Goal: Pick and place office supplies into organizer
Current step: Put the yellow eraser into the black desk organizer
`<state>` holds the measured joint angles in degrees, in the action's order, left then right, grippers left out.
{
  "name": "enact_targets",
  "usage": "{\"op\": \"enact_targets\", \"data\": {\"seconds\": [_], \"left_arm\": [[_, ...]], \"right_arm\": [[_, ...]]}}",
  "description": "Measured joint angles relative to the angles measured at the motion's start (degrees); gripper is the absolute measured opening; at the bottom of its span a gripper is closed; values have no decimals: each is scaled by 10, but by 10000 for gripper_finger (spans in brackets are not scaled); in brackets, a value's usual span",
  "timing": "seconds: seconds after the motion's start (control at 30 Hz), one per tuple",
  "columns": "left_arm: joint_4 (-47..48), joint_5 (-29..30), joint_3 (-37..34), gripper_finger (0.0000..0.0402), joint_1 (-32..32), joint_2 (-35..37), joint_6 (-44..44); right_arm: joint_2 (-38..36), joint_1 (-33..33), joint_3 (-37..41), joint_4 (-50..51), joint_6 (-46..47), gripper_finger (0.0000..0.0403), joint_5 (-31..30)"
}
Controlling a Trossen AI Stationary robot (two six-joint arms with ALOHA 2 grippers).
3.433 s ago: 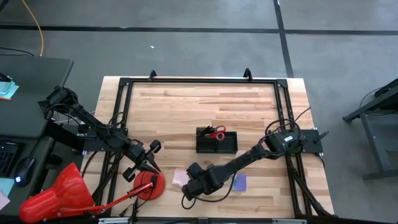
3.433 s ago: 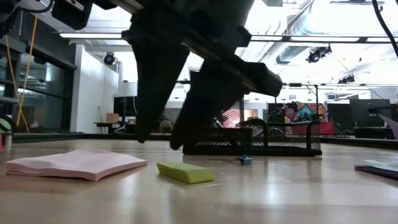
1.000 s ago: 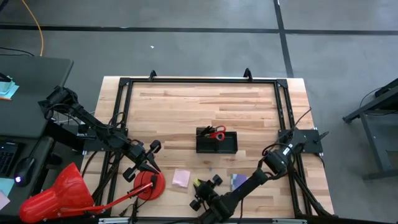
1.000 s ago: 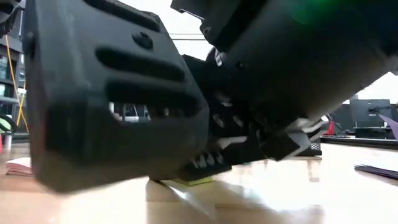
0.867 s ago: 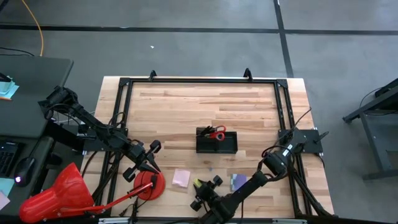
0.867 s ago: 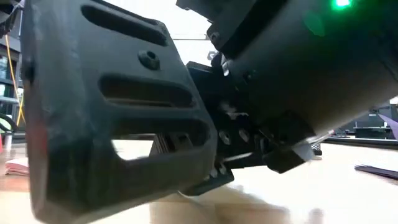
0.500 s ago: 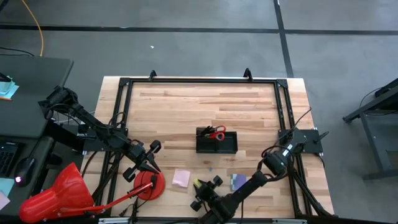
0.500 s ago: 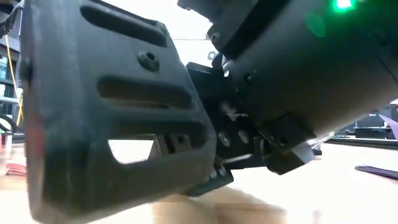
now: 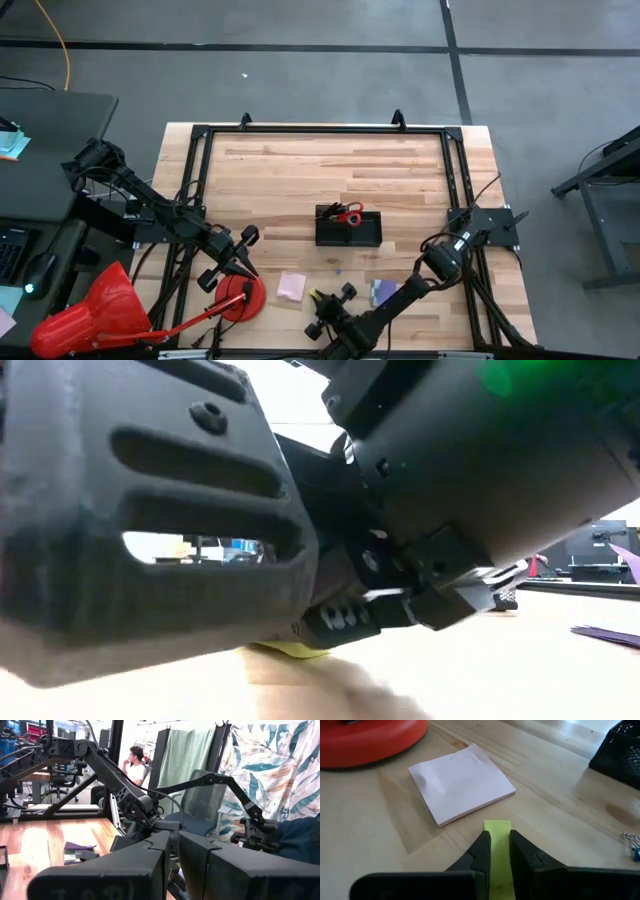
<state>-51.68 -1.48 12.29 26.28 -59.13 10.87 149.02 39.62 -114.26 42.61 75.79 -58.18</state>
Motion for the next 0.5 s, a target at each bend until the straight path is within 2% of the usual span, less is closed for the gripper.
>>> {"op": "enact_targets", "data": {"seconds": [0.5], "left_arm": [[2,0,0,28,0,0,0]], "right_arm": [[4,6,-3,-11,-28,16,-70]]}}
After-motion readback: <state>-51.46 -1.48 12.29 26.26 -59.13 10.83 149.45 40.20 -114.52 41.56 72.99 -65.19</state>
